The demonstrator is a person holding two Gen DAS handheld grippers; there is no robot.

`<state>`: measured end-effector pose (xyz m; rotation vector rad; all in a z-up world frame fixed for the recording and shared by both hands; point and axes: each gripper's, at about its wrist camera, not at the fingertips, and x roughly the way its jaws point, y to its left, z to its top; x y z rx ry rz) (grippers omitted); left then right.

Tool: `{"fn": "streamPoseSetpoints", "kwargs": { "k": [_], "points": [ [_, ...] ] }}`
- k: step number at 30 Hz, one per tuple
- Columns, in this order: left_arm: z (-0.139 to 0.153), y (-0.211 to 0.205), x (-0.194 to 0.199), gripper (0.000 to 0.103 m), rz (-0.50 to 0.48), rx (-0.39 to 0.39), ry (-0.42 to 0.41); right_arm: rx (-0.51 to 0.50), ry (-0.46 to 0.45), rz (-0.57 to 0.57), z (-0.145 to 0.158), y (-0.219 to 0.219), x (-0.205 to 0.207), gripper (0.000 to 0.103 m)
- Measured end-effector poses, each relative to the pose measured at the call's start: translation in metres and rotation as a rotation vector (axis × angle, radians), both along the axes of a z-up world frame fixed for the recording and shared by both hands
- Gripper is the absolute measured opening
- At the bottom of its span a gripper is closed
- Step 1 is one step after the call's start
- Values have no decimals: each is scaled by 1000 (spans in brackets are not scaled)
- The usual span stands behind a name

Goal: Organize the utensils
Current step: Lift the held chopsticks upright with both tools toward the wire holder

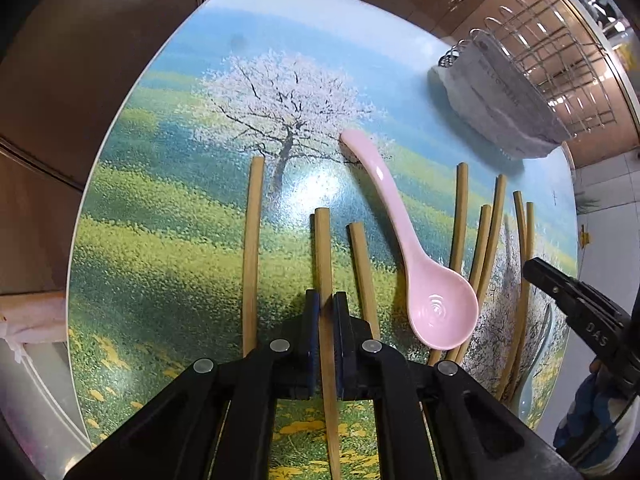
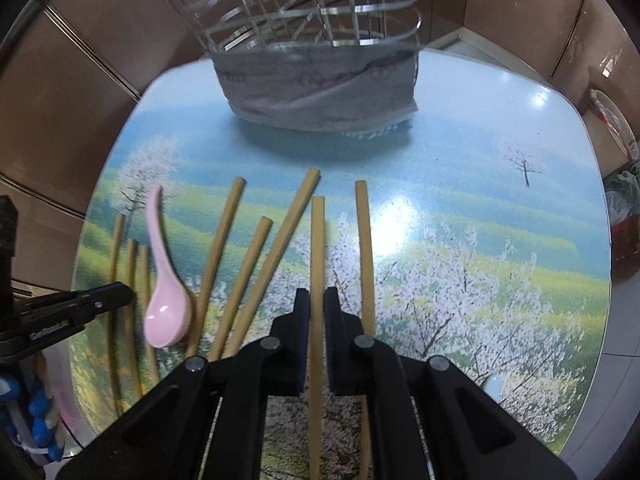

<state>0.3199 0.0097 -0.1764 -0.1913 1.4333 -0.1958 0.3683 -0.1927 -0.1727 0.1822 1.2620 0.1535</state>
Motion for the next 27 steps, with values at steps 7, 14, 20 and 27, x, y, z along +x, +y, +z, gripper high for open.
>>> {"fn": "streamPoseSetpoints", "kwargs": {
  "k": [7,14,20,27],
  "points": [
    [19,1,-17,6,-16,-23,-83,78,-81,-5,19,-16,-25,7],
    [52,5,-42,6,-44,-57,-207,154,-215,19,52,-13,-47,7],
    [80,11,-68,6,-35,-117,-343,170,-315,28,76,-15,-84,7],
    [118,7,-94,5,-46,-171,-465,185,-410,28,104,-10,-118,7]
  ]
}}
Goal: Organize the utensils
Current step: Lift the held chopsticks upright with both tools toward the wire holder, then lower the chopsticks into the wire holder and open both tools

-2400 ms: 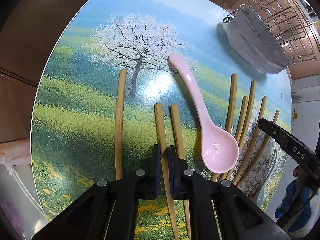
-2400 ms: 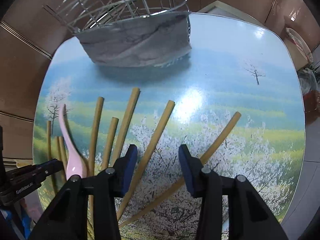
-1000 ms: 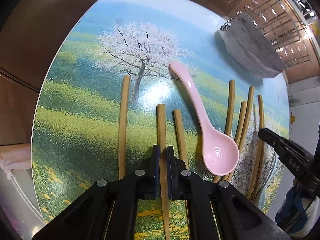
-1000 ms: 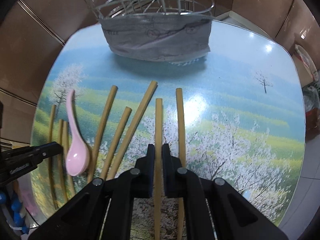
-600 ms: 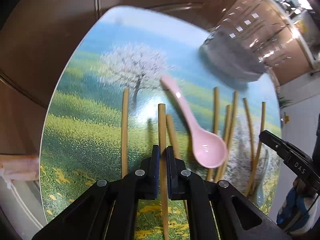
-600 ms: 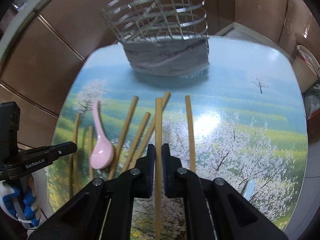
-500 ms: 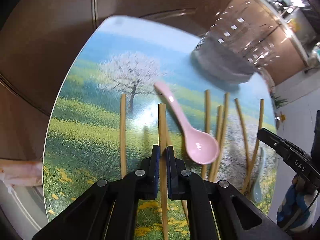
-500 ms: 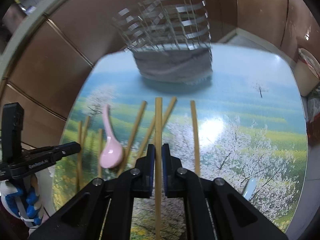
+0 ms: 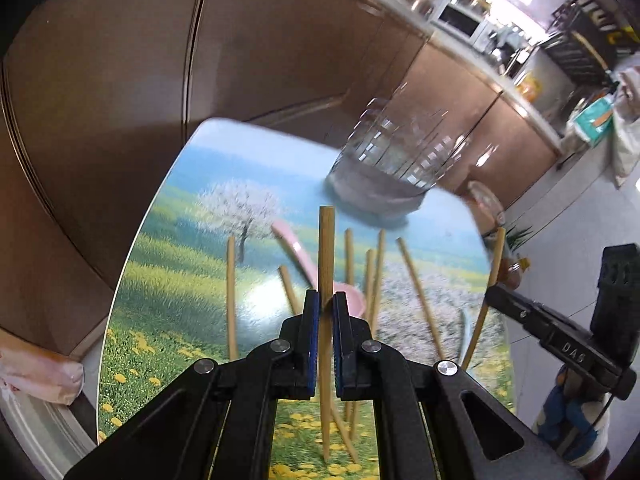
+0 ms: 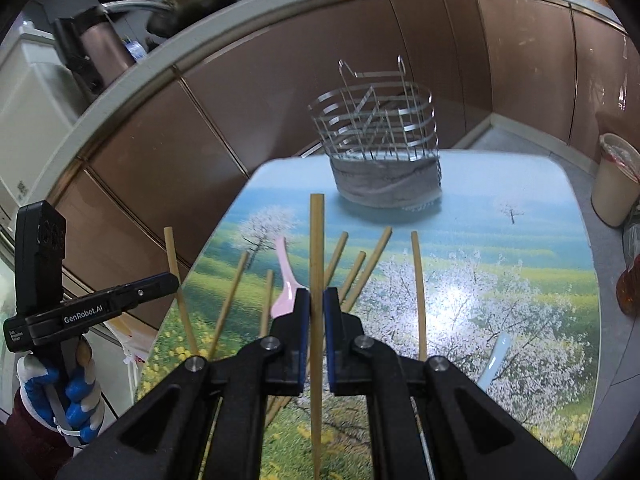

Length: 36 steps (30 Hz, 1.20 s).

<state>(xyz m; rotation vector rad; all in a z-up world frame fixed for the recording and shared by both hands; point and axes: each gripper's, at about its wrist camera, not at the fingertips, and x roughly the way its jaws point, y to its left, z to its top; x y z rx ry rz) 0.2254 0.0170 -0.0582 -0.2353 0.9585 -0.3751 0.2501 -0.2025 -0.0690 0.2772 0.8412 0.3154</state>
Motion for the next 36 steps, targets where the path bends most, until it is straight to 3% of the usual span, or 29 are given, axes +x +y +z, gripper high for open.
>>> {"fn": "streamPoseSetpoints", "kwargs": {
  "k": [5,10,17,22,28,36],
  "points": [
    [39,-2,2,5,-7,-72,-92,6,-96,-13,39,-1,-2,7],
    [81,-8,23,5,-5,-138,-176,20,-215,-35,96,-13,11,6],
    [132,-25,69,5,4,-207,-300,15,-363,-82,159,-28,50,6],
    [155,-45,107,5,14,-203,-398,-3,-453,-113,186,-36,89,7],
    [157,-63,153,5,66,-194,-476,-18,-534,-150,186,-47,137,7],
    [95,-87,201,5,139,-134,-509,-94,-613,-232,126,-47,180,7]
  ]
}}
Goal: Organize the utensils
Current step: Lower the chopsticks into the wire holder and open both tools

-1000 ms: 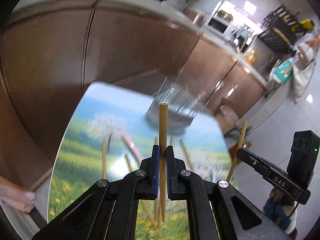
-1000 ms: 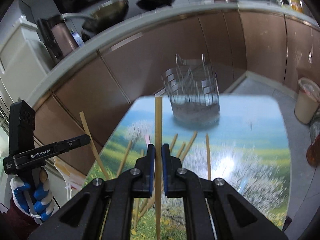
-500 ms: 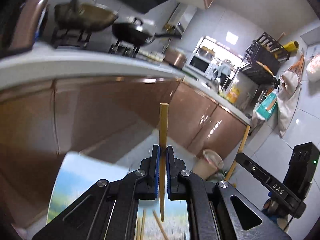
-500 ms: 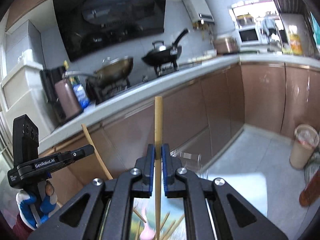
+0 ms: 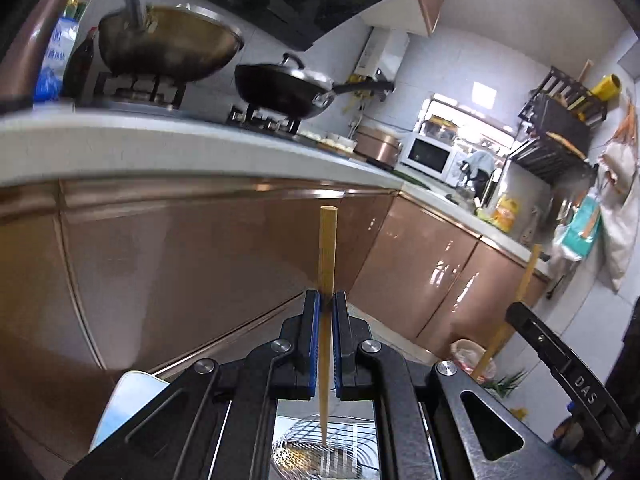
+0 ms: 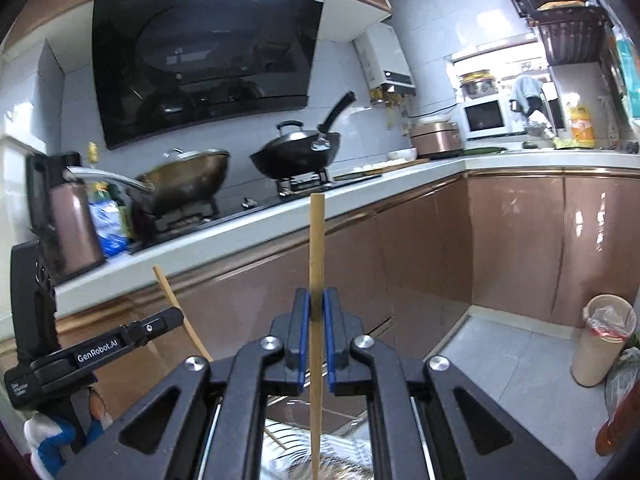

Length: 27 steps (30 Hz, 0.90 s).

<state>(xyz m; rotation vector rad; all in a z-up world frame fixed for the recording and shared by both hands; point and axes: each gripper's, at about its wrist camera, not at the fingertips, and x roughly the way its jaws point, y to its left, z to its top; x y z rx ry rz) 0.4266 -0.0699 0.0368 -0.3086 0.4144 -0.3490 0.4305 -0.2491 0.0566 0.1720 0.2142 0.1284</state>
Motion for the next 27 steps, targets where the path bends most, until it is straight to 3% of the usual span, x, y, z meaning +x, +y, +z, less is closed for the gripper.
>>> {"fn": "streamPoseSetpoints", "kwargs": {
  "k": [9,16,24,26,27],
  "points": [
    [-63,-16,6,5,36,60,32,-65,-1,-74,-73,14,7,7],
    [-76,-21,3,6,46,121,38,-103,67,-84,-103,16,6,7],
    [-78,-21,-7,7,45,163,45,-84,105,-90,-109,8,-8,8],
    [-77,-21,-14,16,41,173,40,-69,112,-90,-107,3,-13,9],
    [-76,-20,-16,31,38,170,40,-64,115,-92,-105,1,-17,11]
  ]
}}
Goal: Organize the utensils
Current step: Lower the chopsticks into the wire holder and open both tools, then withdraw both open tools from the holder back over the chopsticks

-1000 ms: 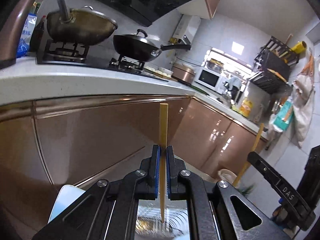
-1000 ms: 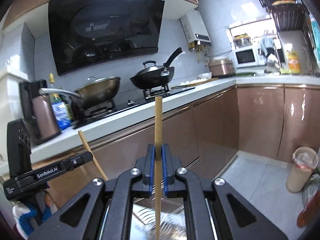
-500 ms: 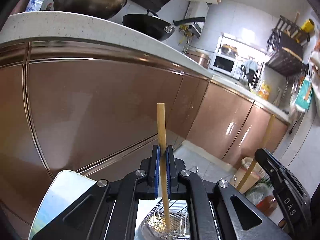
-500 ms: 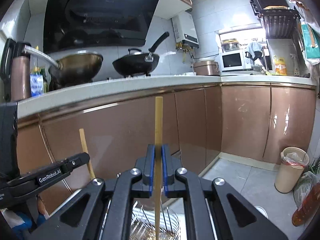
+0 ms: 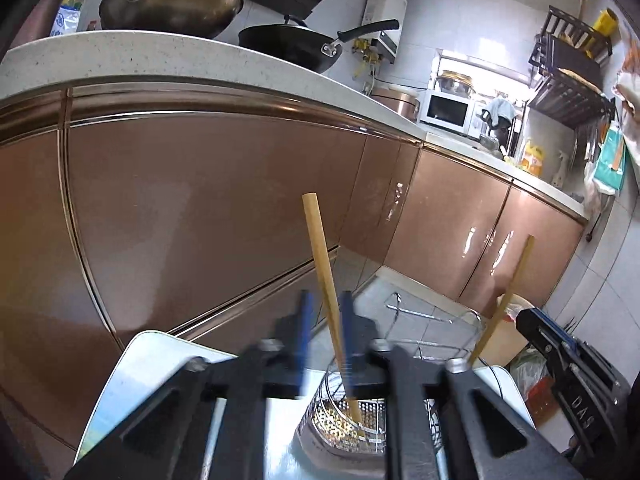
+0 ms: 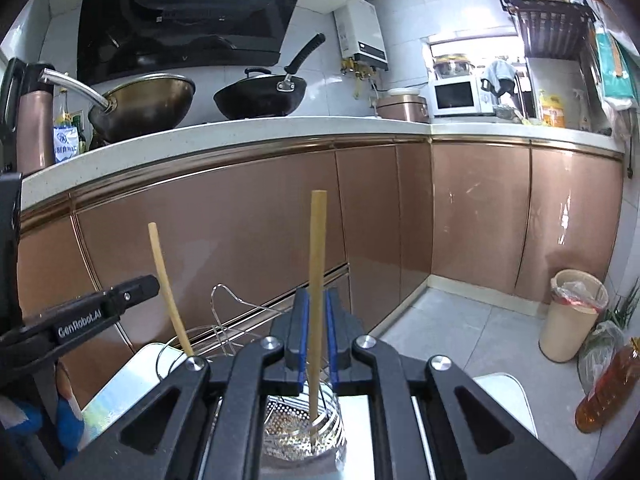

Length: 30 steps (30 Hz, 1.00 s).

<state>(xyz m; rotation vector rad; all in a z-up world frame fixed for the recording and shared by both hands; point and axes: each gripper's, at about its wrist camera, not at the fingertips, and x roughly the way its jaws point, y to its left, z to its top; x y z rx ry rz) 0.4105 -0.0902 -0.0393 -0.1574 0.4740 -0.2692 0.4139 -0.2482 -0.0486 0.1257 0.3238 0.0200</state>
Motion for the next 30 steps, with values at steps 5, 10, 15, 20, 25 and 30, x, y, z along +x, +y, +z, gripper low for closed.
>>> {"fn": "streamPoseSetpoints", "kwargs": {
  "k": [5,10,15,20,25,30],
  "points": [
    [13,10,-22,45,11,19,-18,16,6,-7,13,-8,-22,15],
    [31,34,-51,45,13,19,-1,20,26,12,27,-8,-61,15],
    [50,69,-86,47,19,36,47,58,75,39,42,-9,-98,15],
    [60,99,-119,47,13,58,127,85,141,80,59,-4,-135,15],
    [64,120,-148,41,-20,50,200,90,191,113,70,8,-165,15],
    [58,141,-174,38,-32,37,240,102,237,127,69,17,-183,15]
  ]
}}
